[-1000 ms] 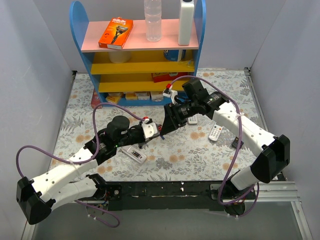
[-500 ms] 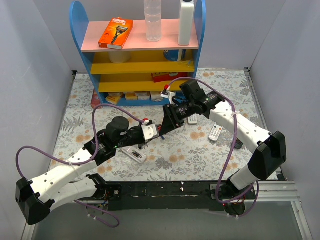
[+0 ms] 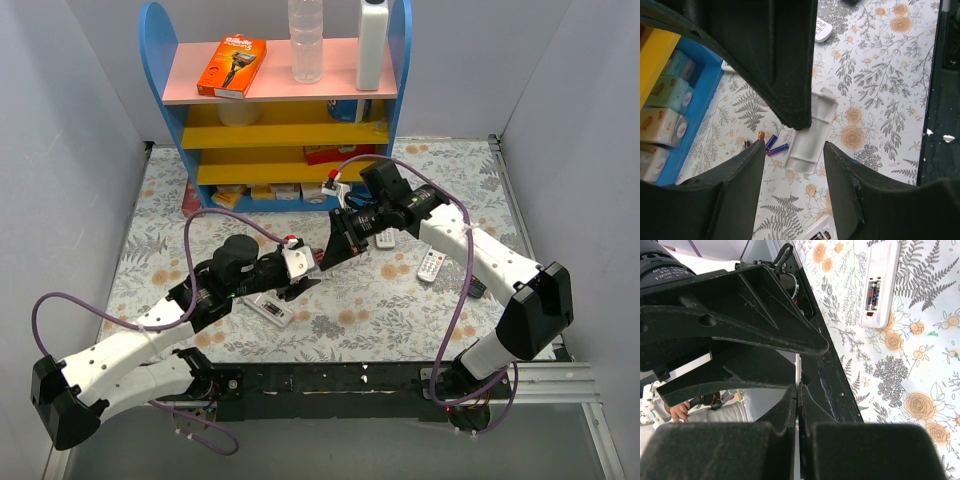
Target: Load the batteries into the remote control
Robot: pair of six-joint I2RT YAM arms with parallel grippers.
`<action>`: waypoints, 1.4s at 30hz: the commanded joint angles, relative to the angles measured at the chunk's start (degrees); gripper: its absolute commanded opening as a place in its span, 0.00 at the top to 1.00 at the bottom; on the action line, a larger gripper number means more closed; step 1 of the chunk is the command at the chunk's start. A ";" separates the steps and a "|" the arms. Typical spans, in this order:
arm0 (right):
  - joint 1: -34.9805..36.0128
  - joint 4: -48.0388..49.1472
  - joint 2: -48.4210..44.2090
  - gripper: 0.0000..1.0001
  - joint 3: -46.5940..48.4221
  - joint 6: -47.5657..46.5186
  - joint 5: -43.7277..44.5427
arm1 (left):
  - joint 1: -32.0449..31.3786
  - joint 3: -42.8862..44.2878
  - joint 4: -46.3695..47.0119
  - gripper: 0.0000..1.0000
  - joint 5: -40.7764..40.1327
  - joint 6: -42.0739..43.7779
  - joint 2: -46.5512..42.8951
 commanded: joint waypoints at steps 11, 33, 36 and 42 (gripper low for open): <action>-0.02 7.12 -5.49 0.99 -7.38 -4.11 10.30 | -0.11 -7.63 5.31 0.21 -12.11 -19.93 -1.35; 29.50 45.59 -3.84 0.99 -37.17 -23.89 83.67 | 26.69 -9.47 -14.99 0.02 -17.93 -73.99 0.86; 32.93 48.25 -0.94 0.99 -38.41 -24.33 89.31 | 26.78 -9.56 -17.10 0.02 -18.28 -75.32 -0.37; 40.22 52.65 5.30 0.99 -39.47 -26.80 95.13 | 26.70 -8.95 -20.09 0.02 -22.58 -75.50 -3.88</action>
